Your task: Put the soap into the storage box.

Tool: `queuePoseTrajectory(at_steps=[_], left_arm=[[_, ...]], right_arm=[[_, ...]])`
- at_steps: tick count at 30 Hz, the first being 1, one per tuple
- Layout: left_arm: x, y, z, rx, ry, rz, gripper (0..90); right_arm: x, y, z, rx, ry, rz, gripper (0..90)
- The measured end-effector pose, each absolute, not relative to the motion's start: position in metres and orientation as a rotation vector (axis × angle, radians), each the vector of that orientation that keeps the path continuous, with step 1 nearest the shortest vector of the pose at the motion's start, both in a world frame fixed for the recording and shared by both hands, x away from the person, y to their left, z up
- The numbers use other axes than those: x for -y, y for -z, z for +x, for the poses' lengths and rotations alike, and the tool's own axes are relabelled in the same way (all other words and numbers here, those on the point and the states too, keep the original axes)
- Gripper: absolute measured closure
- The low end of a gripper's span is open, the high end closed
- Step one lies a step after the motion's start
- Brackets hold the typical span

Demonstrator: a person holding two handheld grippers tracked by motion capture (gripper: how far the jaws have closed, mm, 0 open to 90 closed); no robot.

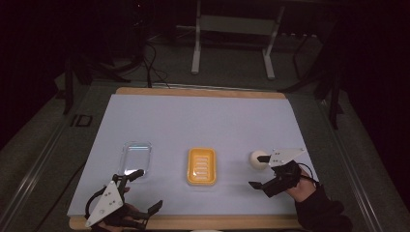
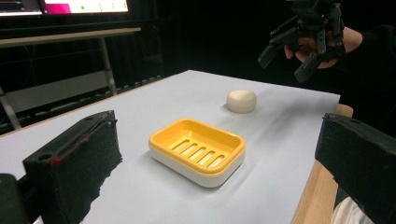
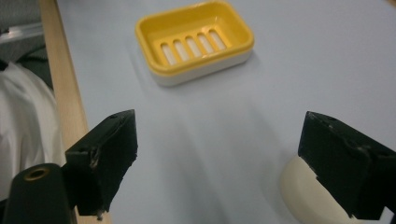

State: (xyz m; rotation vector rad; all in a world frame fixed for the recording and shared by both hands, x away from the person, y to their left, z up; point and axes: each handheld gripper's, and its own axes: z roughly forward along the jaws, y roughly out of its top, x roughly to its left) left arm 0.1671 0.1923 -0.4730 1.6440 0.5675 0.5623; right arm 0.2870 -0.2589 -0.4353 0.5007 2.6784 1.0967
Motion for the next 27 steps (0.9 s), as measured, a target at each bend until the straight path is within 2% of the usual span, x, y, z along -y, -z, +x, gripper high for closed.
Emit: queuePoseTrajectory(at_steps=[27], left_arm=[[-0.191,0.474,0.167,-0.560,-0.564,1.661,0.1]], right_arm=[[0.248,0.428,0.302,-3.001,-0.703,0.380,11.7]])
